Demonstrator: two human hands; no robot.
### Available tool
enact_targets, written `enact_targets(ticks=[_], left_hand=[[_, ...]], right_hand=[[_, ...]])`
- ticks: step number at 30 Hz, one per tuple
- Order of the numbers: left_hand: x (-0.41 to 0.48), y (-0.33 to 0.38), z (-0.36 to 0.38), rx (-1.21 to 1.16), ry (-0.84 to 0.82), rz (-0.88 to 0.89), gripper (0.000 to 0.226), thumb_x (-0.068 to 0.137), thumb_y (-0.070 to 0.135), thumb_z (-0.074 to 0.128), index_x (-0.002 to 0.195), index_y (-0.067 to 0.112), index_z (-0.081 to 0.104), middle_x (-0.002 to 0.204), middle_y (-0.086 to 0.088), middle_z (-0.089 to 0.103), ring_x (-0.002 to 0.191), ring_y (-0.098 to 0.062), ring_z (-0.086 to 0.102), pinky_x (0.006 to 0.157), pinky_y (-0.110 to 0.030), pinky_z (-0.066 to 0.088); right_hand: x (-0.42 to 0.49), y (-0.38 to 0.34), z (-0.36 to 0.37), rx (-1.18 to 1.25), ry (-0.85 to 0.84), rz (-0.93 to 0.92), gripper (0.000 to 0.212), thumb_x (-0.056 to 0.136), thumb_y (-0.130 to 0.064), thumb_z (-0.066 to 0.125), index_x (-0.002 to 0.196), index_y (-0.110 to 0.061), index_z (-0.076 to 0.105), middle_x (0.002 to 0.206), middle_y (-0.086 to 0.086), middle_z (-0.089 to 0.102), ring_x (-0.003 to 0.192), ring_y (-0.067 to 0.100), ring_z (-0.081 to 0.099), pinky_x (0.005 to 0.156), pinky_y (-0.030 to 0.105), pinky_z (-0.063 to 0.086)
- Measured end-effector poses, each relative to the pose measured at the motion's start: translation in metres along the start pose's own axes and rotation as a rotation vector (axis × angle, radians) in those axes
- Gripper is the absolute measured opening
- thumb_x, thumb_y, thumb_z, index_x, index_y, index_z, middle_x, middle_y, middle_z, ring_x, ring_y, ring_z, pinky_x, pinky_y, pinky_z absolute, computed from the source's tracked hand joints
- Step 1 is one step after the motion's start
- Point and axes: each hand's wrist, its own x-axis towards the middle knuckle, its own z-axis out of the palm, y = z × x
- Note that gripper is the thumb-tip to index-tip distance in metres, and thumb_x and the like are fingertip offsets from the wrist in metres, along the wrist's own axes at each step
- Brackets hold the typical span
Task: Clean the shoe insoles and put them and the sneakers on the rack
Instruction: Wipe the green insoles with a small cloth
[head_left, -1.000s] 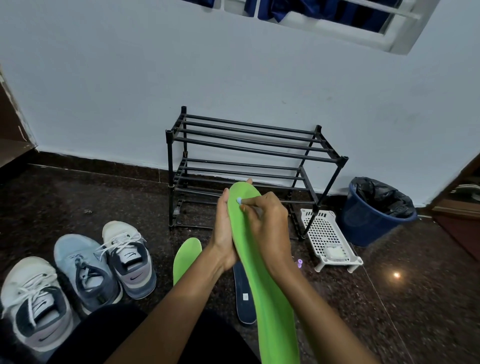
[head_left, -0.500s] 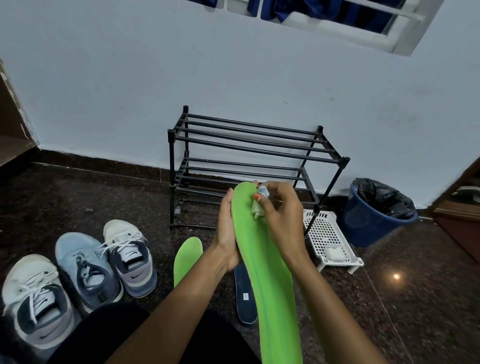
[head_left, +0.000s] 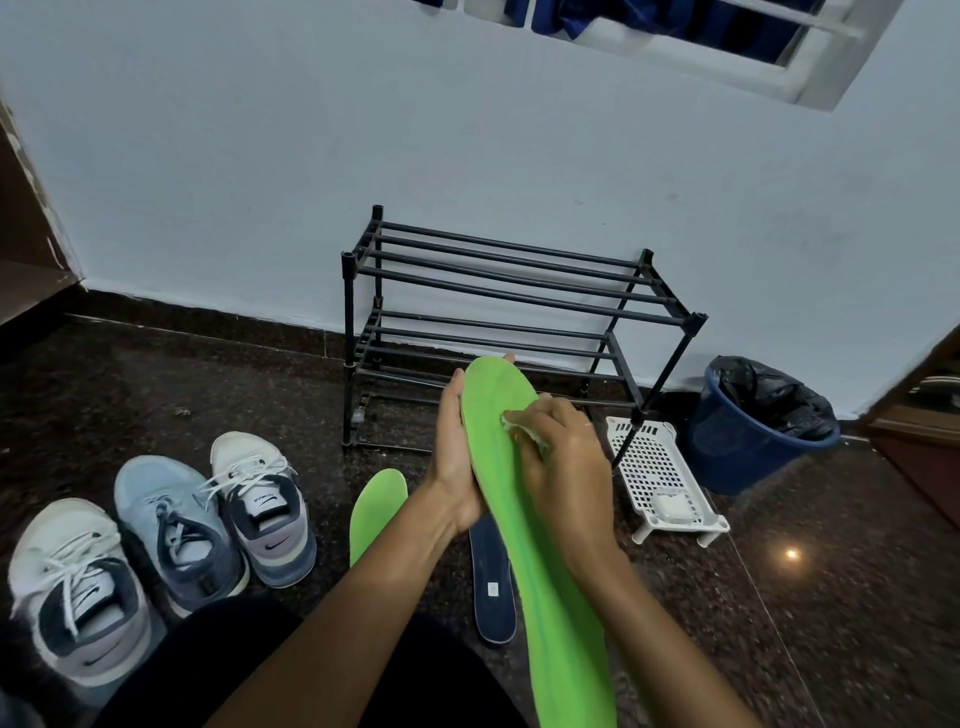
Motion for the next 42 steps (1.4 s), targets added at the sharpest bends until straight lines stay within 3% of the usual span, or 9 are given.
enact_targets(ticks=[7, 11, 16, 20, 25, 31, 34, 38, 42], left_hand=[[-0.001, 0.001, 0.0, 0.032, -0.009, -0.019, 0.055, 0.095, 0.053, 0.023, 0.127, 0.025, 0.058, 0.098, -0.007, 0.069, 0.081, -0.016, 0.067, 0.069, -0.027, 0.057], [-0.003, 0.003, 0.002, -0.004, 0.005, -0.033, 0.058, 0.095, 0.055, 0.021, 0.132, 0.024, 0.054, 0.128, -0.024, 0.055, 0.113, -0.035, 0.055, 0.101, -0.047, 0.043], [-0.001, -0.002, 0.003, 0.034, -0.034, -0.039, 0.053, 0.096, 0.052, 0.023, 0.121, 0.024, 0.061, 0.104, -0.007, 0.07, 0.086, -0.017, 0.069, 0.071, -0.028, 0.057], [-0.003, -0.001, 0.003, 0.03, -0.063, -0.027, 0.053, 0.09, 0.054, 0.033, 0.126, 0.024, 0.057, 0.104, -0.007, 0.07, 0.088, -0.017, 0.069, 0.075, -0.029, 0.056], [-0.003, 0.004, 0.001, -0.036, -0.098, -0.012, 0.047, 0.085, 0.045, 0.039, 0.122, 0.027, 0.063, 0.109, -0.017, 0.063, 0.099, -0.03, 0.06, 0.105, -0.053, 0.036], [-0.001, -0.002, 0.001, 0.018, -0.086, 0.013, 0.047, 0.095, 0.038, 0.023, 0.126, 0.026, 0.057, 0.1, -0.007, 0.07, 0.083, -0.017, 0.067, 0.072, -0.027, 0.055], [-0.002, 0.0, 0.0, 0.019, -0.061, 0.027, 0.048, 0.094, 0.039, 0.024, 0.128, 0.025, 0.056, 0.103, -0.008, 0.067, 0.085, -0.018, 0.066, 0.075, -0.027, 0.054], [-0.004, 0.005, 0.001, -0.04, -0.069, 0.01, 0.049, 0.087, 0.05, 0.036, 0.122, 0.028, 0.062, 0.113, -0.018, 0.061, 0.103, -0.031, 0.056, 0.103, -0.046, 0.038], [-0.004, 0.002, 0.002, 0.014, -0.039, 0.015, 0.053, 0.088, 0.054, 0.034, 0.127, 0.026, 0.058, 0.111, -0.013, 0.065, 0.1, -0.025, 0.063, 0.091, -0.039, 0.051]], right_hand=[[0.018, -0.01, 0.0, 0.141, -0.015, 0.056, 0.013, 0.082, -0.006, 0.065, 0.094, -0.008, 0.07, 0.087, 0.006, 0.064, 0.084, 0.019, 0.058, 0.076, 0.025, 0.046], [0.005, -0.018, 0.003, 0.195, -0.102, 0.027, 0.013, 0.081, -0.003, 0.065, 0.092, -0.006, 0.071, 0.086, 0.005, 0.06, 0.081, 0.014, 0.055, 0.073, 0.017, 0.039], [0.019, -0.01, -0.004, 0.143, -0.019, 0.055, 0.012, 0.082, -0.002, 0.062, 0.091, -0.006, 0.069, 0.086, 0.0, 0.052, 0.083, 0.013, 0.052, 0.07, 0.011, 0.039], [0.018, -0.011, 0.0, 0.162, -0.024, 0.066, 0.013, 0.084, -0.001, 0.061, 0.093, -0.005, 0.069, 0.088, 0.004, 0.058, 0.086, 0.017, 0.056, 0.075, 0.02, 0.043], [0.0, -0.019, 0.003, 0.251, -0.113, 0.037, 0.013, 0.08, 0.001, 0.064, 0.087, -0.007, 0.071, 0.085, 0.005, 0.062, 0.078, 0.004, 0.051, 0.072, 0.0, 0.033], [0.018, -0.011, -0.004, 0.17, -0.028, 0.085, 0.014, 0.084, -0.001, 0.06, 0.093, -0.006, 0.069, 0.086, 0.0, 0.053, 0.082, 0.012, 0.053, 0.069, 0.008, 0.038], [0.018, -0.016, -0.001, 0.183, -0.039, 0.084, 0.014, 0.084, -0.001, 0.06, 0.093, -0.005, 0.069, 0.085, 0.0, 0.053, 0.082, 0.012, 0.053, 0.069, 0.006, 0.036], [0.003, -0.025, 0.002, 0.28, -0.122, 0.033, 0.012, 0.08, 0.001, 0.064, 0.088, -0.004, 0.071, 0.082, 0.0, 0.054, 0.076, -0.004, 0.048, 0.071, -0.001, 0.033], [0.008, -0.02, -0.001, 0.238, -0.109, 0.066, 0.011, 0.083, -0.003, 0.063, 0.09, -0.007, 0.07, 0.085, 0.0, 0.054, 0.08, 0.008, 0.052, 0.071, 0.005, 0.036]])
